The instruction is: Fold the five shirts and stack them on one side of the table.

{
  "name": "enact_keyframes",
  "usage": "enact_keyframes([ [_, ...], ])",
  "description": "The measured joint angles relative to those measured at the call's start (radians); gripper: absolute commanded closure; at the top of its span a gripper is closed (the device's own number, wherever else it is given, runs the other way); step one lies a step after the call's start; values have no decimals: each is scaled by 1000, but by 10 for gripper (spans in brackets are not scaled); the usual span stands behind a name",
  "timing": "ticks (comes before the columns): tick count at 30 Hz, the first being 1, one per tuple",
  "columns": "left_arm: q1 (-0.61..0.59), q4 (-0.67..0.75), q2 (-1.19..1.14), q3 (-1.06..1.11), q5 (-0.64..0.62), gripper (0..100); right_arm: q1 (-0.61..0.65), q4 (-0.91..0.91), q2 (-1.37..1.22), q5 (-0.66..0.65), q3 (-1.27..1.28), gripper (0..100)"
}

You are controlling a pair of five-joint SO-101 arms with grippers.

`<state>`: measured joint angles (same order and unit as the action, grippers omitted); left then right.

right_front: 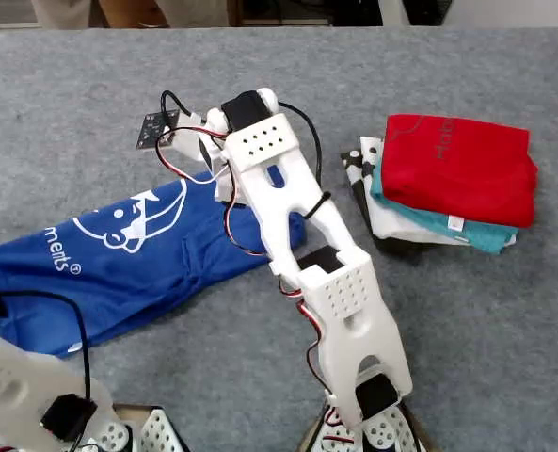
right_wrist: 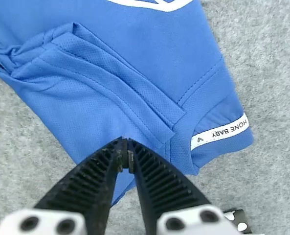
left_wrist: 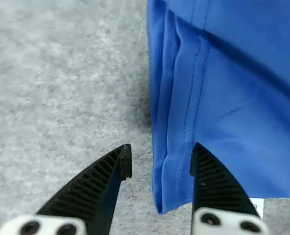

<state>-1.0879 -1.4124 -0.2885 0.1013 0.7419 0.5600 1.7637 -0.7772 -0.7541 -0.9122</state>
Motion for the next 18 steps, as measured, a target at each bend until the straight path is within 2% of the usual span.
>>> enact_keyframes([
  [7,61,0,-37,-9,-6,791,0,0,0,0,0,996],
  [18,51,112,-46,-9,-48,791,0,0,0,0,0,996],
])
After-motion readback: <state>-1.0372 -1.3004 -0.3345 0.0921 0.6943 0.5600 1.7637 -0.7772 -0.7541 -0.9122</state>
